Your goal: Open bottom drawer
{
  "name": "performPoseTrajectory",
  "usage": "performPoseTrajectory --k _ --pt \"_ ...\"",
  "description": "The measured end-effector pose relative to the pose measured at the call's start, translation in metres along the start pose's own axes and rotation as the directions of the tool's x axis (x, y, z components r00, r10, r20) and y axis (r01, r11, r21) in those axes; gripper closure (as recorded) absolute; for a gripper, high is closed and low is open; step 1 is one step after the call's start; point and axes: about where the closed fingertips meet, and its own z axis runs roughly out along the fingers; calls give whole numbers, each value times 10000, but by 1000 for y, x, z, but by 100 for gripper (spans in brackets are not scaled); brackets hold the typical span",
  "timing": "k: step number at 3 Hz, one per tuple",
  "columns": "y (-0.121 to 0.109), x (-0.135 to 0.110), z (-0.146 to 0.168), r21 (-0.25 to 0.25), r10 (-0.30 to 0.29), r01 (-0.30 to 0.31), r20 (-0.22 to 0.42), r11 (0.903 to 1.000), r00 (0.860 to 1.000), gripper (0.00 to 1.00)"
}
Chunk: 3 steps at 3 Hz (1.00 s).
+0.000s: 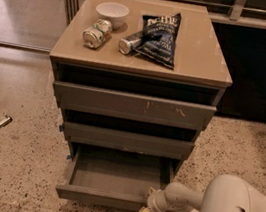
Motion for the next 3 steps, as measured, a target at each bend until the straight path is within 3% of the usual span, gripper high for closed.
performPoseTrajectory --k 1,2,3 --pt "0 -2 -3 0 0 0 -1 10000 10000 0" --pt "22 12 -2 -53 -36 34 -310 10000 9995 17" --pt "31 18 -2 -40 -75 74 -460 10000 9989 40"
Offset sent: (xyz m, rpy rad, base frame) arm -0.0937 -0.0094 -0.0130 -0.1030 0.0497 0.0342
